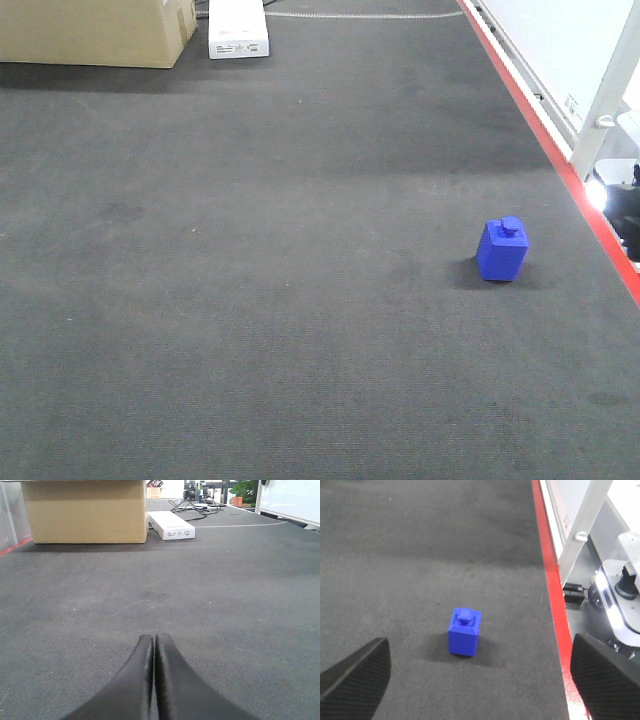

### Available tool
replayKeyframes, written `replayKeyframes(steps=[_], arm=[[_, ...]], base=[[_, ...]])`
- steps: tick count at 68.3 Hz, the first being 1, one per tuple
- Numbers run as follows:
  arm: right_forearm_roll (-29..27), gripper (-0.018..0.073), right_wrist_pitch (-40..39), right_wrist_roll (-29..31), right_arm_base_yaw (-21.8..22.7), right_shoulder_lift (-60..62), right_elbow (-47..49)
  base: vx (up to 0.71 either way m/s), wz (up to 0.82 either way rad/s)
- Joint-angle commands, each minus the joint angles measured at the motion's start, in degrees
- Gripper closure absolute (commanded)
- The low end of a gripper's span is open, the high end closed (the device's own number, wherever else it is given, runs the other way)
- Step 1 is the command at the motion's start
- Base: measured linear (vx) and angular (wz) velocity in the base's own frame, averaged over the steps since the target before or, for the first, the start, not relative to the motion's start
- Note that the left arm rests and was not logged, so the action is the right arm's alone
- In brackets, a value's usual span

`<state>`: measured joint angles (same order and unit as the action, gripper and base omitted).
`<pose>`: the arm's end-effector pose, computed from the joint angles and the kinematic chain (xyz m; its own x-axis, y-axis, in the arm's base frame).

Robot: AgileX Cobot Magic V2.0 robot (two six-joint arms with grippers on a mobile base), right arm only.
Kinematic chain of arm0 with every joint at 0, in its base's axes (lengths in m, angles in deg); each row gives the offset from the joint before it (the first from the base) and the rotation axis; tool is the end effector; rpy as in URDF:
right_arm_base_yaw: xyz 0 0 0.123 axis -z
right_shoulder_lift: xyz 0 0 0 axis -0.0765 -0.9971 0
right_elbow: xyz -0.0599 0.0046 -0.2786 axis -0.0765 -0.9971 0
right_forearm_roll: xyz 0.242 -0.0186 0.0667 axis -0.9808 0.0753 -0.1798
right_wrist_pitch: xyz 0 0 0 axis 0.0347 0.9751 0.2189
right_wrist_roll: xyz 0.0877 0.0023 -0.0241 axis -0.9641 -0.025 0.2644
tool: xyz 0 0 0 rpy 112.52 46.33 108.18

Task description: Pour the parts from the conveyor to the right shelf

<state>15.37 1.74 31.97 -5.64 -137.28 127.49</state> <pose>0.1863 0.0022 0.3509 -0.4587 -0.1128 -0.8814 -0.0509 0.9936 -0.1007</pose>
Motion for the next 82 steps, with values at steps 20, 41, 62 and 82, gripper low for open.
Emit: replayKeyframes(steps=[20,41,62,82], arm=[[-3.14,-0.0124,13.51,0.63,0.13,-14.04,16.73],[-3.06,-0.0106,33.03,-1.47,0.13,-35.56,41.59],[-4.78,-0.0094,45.71,-1.52,0.13,-53.57,58.72],[-5.25,-0.0088,45.69,-1.52,0.13,-63.85,62.55]], base=[[0.0,0.0],[0.0,0.0],[0.0,0.0],[0.0,0.0]])
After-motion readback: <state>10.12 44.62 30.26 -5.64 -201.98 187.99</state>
